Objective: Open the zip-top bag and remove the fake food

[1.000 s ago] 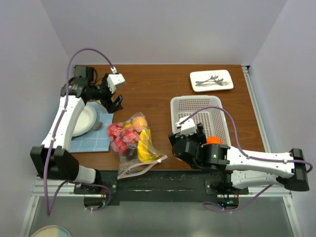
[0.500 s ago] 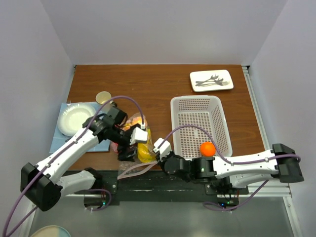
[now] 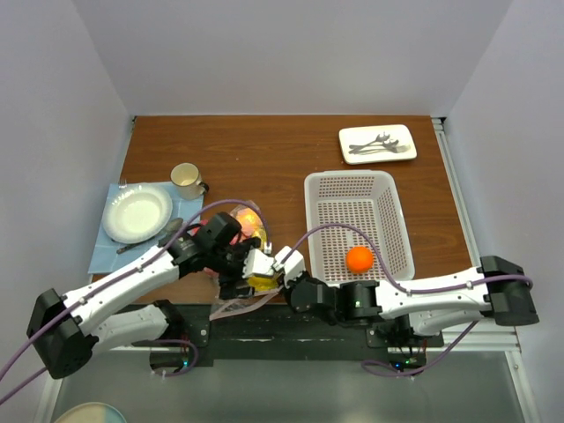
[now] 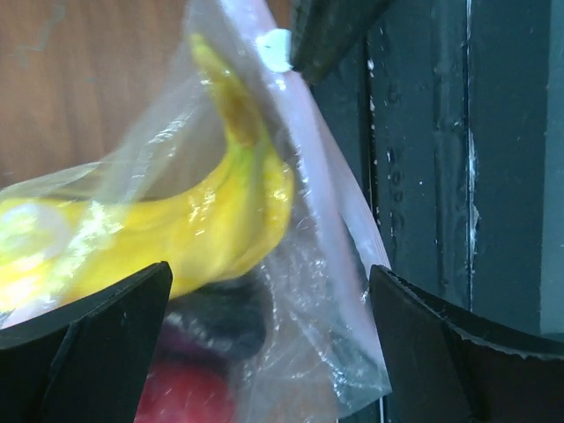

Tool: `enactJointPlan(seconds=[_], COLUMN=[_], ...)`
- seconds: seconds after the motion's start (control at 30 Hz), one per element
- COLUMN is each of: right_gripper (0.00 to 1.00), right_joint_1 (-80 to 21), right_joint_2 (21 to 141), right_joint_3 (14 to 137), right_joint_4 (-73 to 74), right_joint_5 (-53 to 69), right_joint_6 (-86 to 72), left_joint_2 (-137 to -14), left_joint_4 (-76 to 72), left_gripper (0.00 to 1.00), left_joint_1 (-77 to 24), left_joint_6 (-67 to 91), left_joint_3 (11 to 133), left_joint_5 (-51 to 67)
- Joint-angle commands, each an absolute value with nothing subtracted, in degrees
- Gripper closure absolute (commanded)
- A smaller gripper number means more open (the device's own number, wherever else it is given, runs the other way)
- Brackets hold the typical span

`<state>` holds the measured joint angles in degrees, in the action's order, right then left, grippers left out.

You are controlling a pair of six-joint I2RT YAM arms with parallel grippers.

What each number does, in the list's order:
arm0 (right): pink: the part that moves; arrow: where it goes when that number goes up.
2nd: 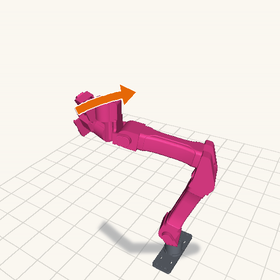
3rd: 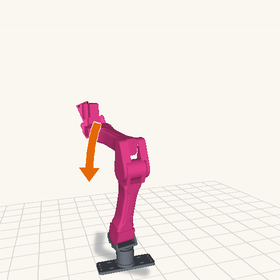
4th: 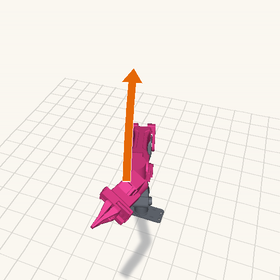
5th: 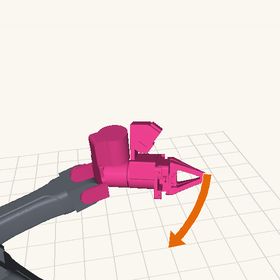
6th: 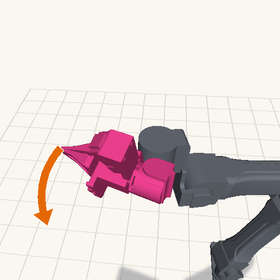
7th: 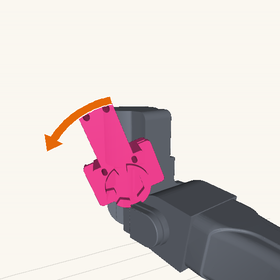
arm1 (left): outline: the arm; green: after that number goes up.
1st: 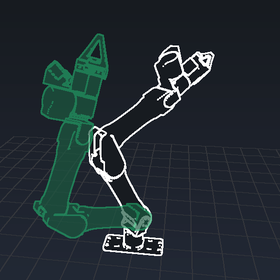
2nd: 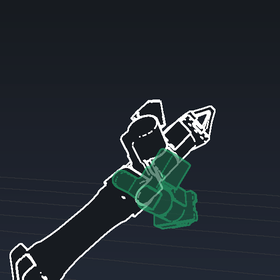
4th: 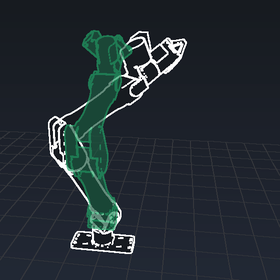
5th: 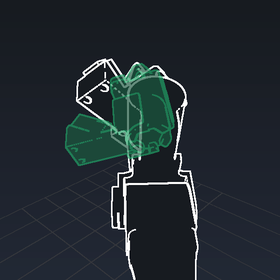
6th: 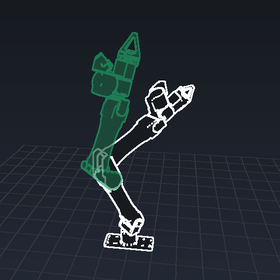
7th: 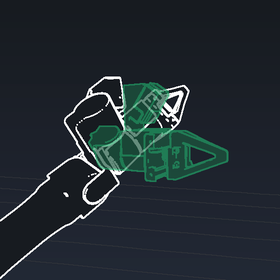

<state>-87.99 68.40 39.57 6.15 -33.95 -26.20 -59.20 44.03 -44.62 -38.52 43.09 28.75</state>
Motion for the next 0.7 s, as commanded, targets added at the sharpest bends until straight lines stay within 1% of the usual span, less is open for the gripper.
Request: enactJointPlan(seconds=[0.0,0.1,0.23,0.33,0.47,0.5,0.57,0.67], right_gripper=[1.00,1.00,1.00,1.00,1.00,1.00,1.00,1.00], right_joint_1=[-88.07,-88.07,-88.07,-88.15,-88.07,-88.15,-88.15,-88.24], right_joint_2=[63.91,60.57,59.15,59.76,60.12,60.20,60.38,61.08], right_joint_3=[38.24,35.96,34.72,34.98,35.16,34.98,34.81,34.63], right_joint_4=[5.71,6.77,7.55,8.35,8.61,8.35,7.82,6.95], right_joint_5=[-35.77,-36.21,-35.77,-35.33,-34.54,-34.19,-33.14,-31.65], right_joint_6=[-28.91,-30.84,-31.73,-31.82,-32.17,-31.99,-31.91,-31.64], left_joint_2=[-62.49,-63.19,-63.98,-64.86,-66.44,-66.97,-68.90,-72.94], left_joint_4=[36.92,37.35,37.18,34.29,29.71,28.66,28.39,29.09], left_gripper=[0.00,0.00,0.00,0.00,0.00,0.02,0.13,0.50], left_joint_1=[-49.30,-51.50,-52.99,-53.78,-55.28,-55.72,-56.78,-56.87], left_joint_6=[-35.16,-34.54,-33.75,-33.05,-32.87,-33.31,-35.32,-36.82], left_joint_3=[39.82,39.37,39.90,38.68,35.95,35.77,35.51,37.34], left_joint_5=[22.77,22.94,22.50,19.79,12.59,11.70,8.98,7.21])
